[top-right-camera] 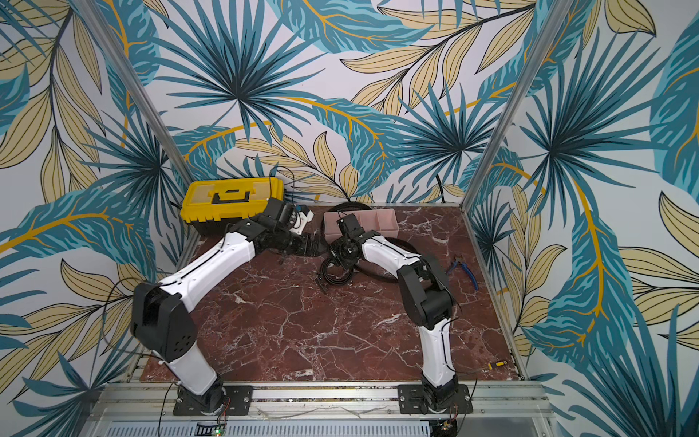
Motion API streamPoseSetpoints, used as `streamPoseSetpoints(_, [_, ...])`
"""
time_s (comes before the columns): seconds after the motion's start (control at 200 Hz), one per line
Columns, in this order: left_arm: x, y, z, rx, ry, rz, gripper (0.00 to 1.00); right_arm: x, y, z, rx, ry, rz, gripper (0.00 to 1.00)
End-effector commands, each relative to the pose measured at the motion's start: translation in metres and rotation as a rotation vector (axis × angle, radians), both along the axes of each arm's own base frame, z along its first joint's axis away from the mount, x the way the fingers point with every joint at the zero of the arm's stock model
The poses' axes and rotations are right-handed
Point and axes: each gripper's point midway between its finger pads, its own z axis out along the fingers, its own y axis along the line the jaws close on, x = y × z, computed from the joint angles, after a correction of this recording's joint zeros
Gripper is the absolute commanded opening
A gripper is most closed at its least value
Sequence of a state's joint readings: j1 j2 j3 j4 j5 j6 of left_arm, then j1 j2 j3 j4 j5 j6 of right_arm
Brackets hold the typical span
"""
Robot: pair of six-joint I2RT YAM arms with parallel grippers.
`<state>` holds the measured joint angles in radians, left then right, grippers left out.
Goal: Place the belts into the storage roll
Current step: Pick up the belt from the center of the board.
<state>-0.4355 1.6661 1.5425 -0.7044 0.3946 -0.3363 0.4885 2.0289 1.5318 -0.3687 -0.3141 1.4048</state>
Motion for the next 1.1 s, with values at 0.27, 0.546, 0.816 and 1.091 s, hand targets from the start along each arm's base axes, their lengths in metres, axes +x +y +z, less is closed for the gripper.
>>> streamPoseSetpoints(0.27, [-0.004,0.055,0.075,-0.202,-0.108,0.048,1.00,0.036,0.015,0.142,0.416,-0.357,0.086,0.00])
streamPoseSetpoints(0.546, [0.017,0.037,0.101,-0.487,-0.078,-0.022,0.92,0.068,0.017,0.195,0.589,-0.576,0.099,0.00])
streamPoseSetpoints(0.816, [0.055,0.037,0.078,-0.196,-0.312,-0.015,0.91,0.068,0.035,0.200,0.575,-0.642,0.290,0.00])
streamPoseSetpoints(1.091, [0.077,0.013,0.049,-0.121,-0.289,-0.061,0.95,0.064,0.040,0.201,0.595,-0.639,0.336,0.00])
